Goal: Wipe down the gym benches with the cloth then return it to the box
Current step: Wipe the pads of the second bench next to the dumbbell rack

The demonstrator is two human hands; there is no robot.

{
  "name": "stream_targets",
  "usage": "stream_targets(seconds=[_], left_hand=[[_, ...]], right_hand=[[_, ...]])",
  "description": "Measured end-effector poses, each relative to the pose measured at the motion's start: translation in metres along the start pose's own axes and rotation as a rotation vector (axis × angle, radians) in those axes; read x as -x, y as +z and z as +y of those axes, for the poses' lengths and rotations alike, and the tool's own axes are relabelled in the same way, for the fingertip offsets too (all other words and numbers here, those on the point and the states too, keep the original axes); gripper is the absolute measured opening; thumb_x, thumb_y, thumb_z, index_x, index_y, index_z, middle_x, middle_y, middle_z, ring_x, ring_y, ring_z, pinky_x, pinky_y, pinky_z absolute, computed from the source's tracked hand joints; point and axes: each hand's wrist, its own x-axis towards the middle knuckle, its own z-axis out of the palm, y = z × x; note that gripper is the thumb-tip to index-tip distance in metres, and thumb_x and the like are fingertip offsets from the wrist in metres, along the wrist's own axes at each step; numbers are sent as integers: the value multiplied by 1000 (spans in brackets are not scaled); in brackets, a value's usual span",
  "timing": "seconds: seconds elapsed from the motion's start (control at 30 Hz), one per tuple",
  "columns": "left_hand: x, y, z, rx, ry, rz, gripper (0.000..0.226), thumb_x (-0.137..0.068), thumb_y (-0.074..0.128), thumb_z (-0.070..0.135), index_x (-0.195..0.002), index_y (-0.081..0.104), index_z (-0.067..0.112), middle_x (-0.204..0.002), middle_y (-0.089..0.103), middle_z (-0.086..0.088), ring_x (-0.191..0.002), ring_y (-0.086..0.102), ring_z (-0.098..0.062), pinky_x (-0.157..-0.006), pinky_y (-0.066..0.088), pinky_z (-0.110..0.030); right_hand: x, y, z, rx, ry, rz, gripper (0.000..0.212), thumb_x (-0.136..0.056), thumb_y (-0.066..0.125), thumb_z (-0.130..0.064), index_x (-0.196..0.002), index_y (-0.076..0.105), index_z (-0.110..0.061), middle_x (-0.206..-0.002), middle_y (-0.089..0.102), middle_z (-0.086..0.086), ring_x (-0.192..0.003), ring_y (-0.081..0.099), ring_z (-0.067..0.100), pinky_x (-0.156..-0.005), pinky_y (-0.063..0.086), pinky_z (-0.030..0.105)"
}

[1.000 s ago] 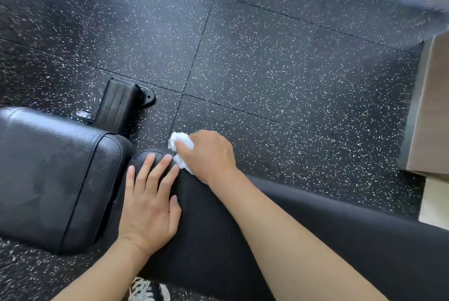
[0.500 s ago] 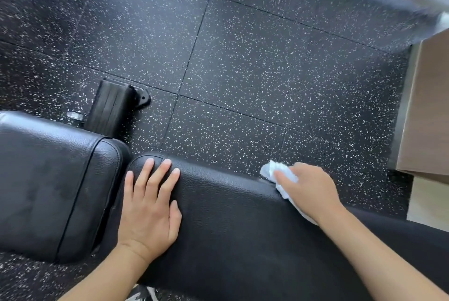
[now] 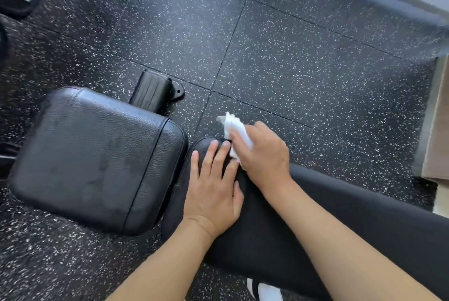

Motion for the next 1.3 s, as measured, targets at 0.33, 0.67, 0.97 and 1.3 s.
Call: stream_targets(seconds=[0.33,0.67,0.97,1.3], left_hand=[[0,-6,-5,17,1,-77,61,-94,40,37,-150,51,14,-166,39,-12,-157,29,-36,-126,19,-64],[2,-11,-4,7,29,-92,63,-98,33,35,-157,44,14,-169,34,-11,-160,22,-34,-125,16,-64],[26,-9,44,-161,-4,-193,70,-99,32,25,-166,20,10,-175,15,-6,-163,10,-26,-128,15,-58],[70,51,170,-29,-130,85,56,-99,33,27,-153,47,24,-169,34,-8,-158,25,-35,-125,19,-63]], right_hand=[[135,19,6,21,75,248,37,-95,58,-42,-124,65,-21,-90,53,-6,-78,54,20,-60,47,37],[130,23,3,108,4,299,40,-93,57,-38,-124,68,-15,-90,61,0,-78,59,24,-56,47,36],[155,-4,37,4,-124,279,33,-80,81,-28,-106,71,-12,-86,65,2,-67,58,25,-49,50,35],[319,-63,211,37,-195,321,30,-100,61,-31,-123,71,-14,-85,52,-5,-68,40,15,-53,46,31]])
